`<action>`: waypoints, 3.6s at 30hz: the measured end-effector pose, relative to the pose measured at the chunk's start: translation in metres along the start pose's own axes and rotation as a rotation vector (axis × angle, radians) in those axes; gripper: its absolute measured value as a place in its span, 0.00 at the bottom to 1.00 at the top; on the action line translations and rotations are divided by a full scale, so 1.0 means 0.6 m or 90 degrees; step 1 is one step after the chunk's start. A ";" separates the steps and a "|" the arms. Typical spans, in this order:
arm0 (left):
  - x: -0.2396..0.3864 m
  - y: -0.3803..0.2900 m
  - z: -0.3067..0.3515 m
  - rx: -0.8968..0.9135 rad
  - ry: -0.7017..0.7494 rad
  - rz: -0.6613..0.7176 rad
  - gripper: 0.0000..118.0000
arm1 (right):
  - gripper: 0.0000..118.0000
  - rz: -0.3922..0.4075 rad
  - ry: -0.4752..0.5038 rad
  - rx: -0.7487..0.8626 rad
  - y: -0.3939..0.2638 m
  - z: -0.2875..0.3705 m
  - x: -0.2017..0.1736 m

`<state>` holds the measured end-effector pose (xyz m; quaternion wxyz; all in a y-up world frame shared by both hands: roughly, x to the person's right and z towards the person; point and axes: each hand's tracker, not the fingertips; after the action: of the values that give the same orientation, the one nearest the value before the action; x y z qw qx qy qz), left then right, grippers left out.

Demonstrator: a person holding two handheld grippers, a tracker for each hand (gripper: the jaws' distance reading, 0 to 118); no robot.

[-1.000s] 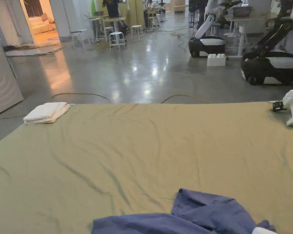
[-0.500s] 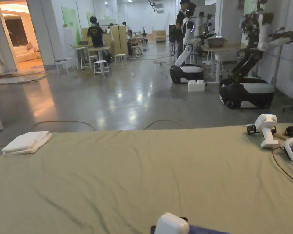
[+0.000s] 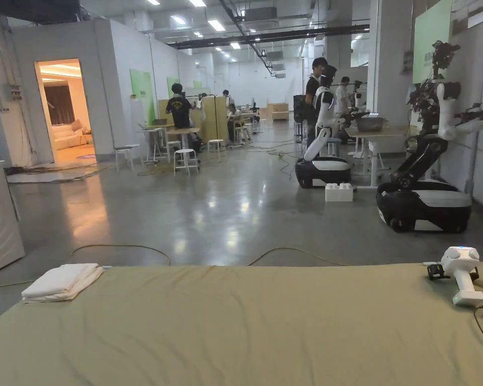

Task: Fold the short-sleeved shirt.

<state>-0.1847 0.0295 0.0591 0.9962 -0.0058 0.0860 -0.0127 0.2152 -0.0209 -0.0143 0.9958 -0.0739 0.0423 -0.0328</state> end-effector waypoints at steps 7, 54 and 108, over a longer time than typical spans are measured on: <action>-0.009 -0.015 0.004 -0.036 0.022 0.007 0.00 | 0.01 0.005 -0.014 0.009 0.002 0.004 -0.001; 0.085 -0.499 -0.594 -0.697 -0.057 -0.042 0.05 | 0.17 0.006 -0.001 -0.296 -0.107 -0.177 0.070; -0.094 0.312 -0.420 -0.045 -0.119 0.126 0.04 | 0.03 -0.022 -0.049 0.011 0.481 -0.355 0.093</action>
<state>-0.2788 0.2157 -0.1822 0.9954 -0.0334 -0.0064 0.0890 0.2686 0.2291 -0.2719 0.9966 -0.0669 0.0027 -0.0473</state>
